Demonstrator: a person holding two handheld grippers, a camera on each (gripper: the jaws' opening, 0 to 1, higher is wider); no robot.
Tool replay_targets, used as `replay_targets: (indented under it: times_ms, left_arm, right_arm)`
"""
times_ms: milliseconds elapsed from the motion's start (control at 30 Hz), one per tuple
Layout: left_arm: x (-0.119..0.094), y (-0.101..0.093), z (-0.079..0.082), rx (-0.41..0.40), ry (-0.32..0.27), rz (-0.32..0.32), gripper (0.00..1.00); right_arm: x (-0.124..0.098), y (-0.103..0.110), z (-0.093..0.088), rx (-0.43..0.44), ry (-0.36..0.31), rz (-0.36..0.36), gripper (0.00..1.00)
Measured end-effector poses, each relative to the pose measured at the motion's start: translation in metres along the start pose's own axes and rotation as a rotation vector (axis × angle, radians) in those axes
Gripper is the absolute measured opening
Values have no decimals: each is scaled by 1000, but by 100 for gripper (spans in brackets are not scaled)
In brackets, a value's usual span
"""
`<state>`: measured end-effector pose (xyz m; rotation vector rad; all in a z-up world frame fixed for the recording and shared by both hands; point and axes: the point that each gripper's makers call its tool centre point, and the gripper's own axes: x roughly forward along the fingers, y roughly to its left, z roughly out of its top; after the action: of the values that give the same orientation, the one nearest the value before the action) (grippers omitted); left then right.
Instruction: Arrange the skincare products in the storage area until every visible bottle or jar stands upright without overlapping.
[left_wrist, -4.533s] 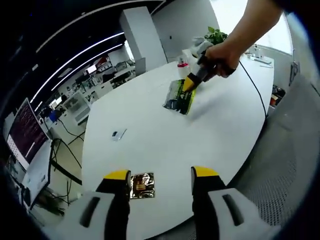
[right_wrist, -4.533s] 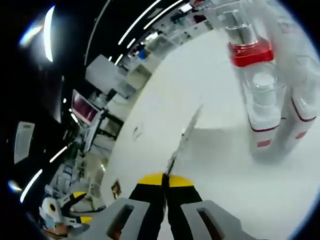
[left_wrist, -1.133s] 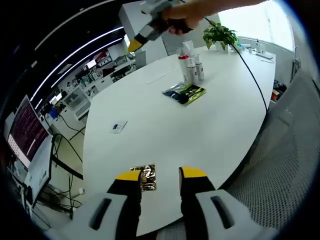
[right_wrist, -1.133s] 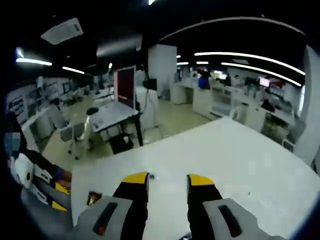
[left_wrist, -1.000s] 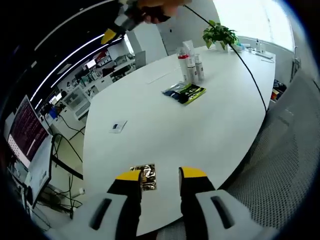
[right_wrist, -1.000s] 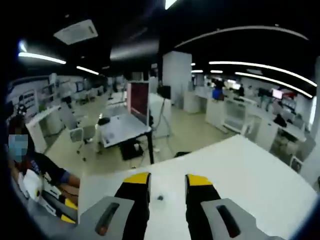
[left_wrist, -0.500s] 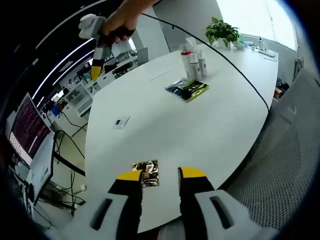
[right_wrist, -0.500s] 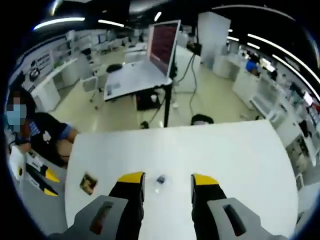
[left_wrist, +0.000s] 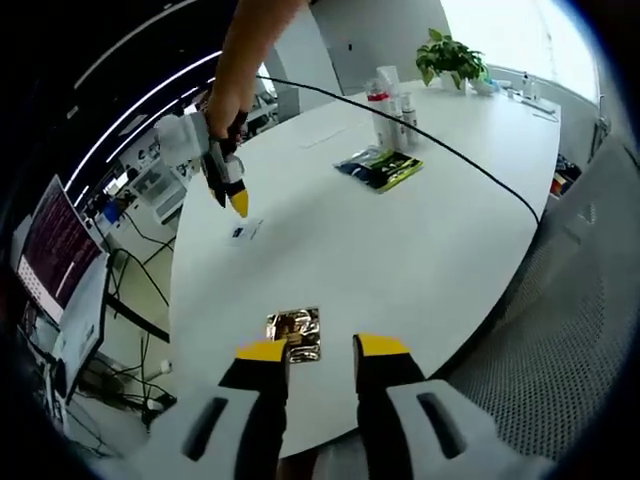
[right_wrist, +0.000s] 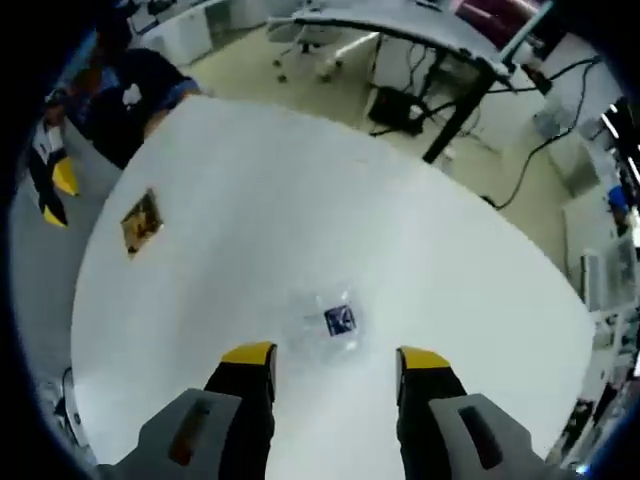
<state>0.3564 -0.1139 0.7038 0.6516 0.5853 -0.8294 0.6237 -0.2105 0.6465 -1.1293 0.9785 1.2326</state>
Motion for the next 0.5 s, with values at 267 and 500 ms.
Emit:
replay_targets:
  times_ms: [267, 500]
  left_arm:
    - [0, 2, -4, -14, 7, -2, 19]
    - [1, 1, -7, -12, 10, -14, 17]
  right_arm:
    - [18, 16, 2, -142, 80, 105, 41]
    - [10, 20, 0, -96, 20, 121, 22]
